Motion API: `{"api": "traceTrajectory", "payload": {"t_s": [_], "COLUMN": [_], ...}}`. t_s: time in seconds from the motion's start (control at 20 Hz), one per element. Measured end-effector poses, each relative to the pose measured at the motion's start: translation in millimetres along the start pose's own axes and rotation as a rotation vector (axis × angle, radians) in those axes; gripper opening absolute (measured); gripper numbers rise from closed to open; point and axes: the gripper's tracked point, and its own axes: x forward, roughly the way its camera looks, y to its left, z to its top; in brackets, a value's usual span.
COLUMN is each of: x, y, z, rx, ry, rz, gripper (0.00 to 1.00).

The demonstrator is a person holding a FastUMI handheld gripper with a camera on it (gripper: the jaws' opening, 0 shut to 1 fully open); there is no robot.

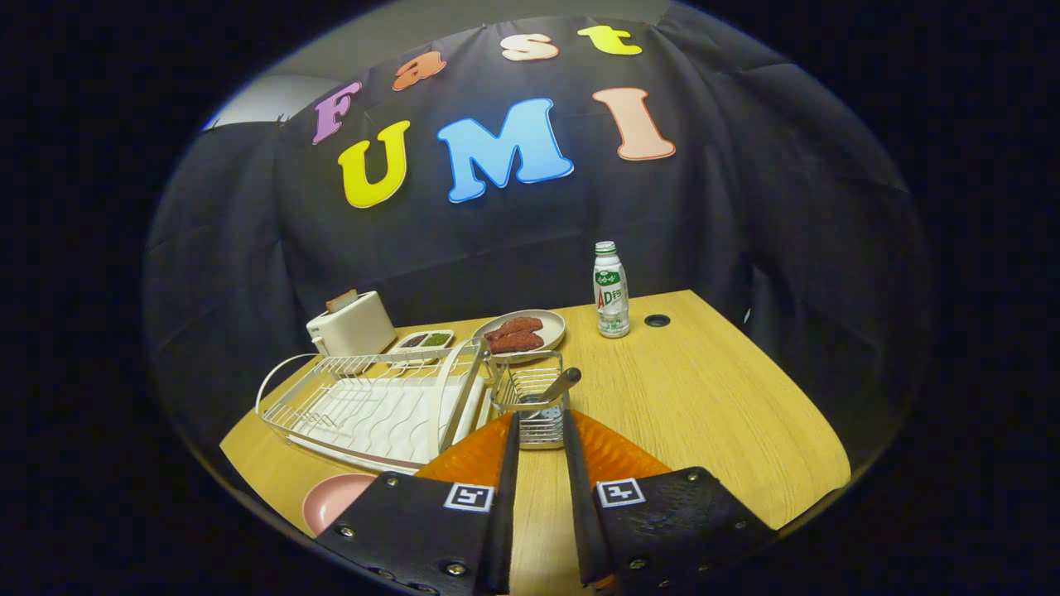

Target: Take the plate from the dish rack, then take the spoon from the basket and place it into the plate.

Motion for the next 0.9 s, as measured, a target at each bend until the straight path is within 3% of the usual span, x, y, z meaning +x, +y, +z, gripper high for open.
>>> {"api": "traceTrajectory", "payload": {"t_s": [0.2,0.75,0.9], "x": [20,86,90], "y": [-16,-11,3], "z": [6,19,32], "rx": [-0.053,-0.087,-0.09], "ry": [-0.085,-0.177,-0.201], "rz": [-0.049,-0.008,0.02], "gripper": [0.31,0.31,0.19]}}
